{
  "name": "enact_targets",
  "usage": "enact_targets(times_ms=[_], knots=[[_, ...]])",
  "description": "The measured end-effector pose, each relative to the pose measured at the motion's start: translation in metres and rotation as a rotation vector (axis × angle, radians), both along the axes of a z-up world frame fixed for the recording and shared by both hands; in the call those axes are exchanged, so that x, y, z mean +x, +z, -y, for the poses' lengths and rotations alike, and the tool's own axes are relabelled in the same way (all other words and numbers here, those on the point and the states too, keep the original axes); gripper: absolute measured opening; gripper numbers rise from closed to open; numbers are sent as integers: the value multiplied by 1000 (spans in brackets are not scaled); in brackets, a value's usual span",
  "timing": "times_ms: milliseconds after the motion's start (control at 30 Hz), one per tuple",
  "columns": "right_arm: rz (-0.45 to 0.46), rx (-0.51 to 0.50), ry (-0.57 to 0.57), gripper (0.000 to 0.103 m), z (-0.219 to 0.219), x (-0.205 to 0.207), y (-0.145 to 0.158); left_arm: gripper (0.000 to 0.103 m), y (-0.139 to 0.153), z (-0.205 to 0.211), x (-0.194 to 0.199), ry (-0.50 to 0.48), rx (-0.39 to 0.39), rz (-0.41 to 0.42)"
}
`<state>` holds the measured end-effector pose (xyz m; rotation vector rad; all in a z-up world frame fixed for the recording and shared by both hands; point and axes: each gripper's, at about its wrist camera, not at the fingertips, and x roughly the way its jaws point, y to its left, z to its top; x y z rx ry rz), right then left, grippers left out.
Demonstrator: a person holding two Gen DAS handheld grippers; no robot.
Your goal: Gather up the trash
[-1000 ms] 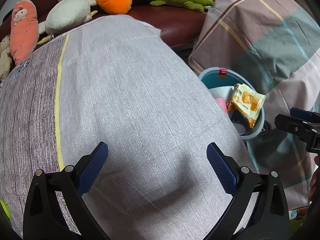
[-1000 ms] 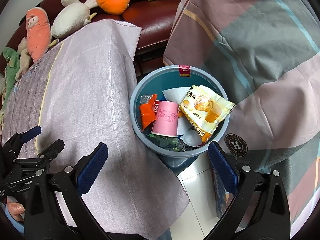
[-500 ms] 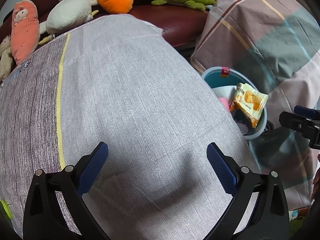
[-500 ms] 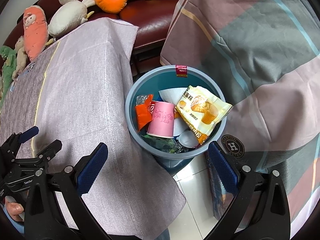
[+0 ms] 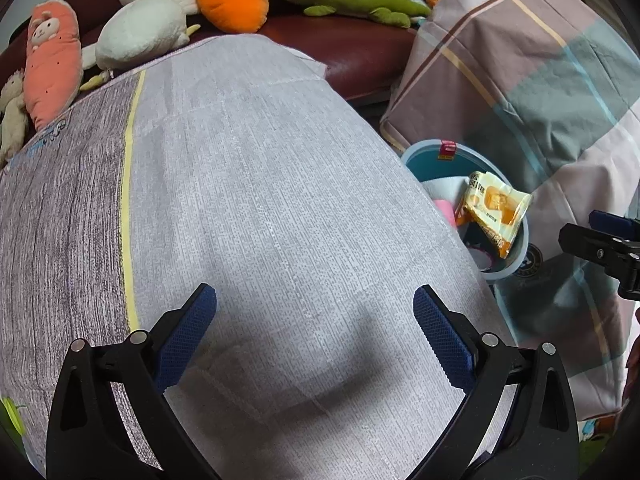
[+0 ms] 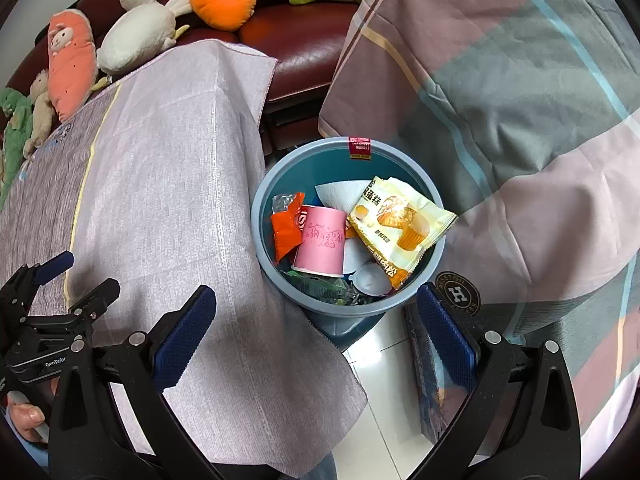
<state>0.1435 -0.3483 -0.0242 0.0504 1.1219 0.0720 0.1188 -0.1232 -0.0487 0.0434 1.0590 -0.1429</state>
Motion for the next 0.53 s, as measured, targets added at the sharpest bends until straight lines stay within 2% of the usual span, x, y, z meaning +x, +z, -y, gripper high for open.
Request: enact_targets(times_ms=[533], knots=[[18, -36, 9, 96, -5, -3, 12, 99, 4, -6, -2, 7, -10, -13]])
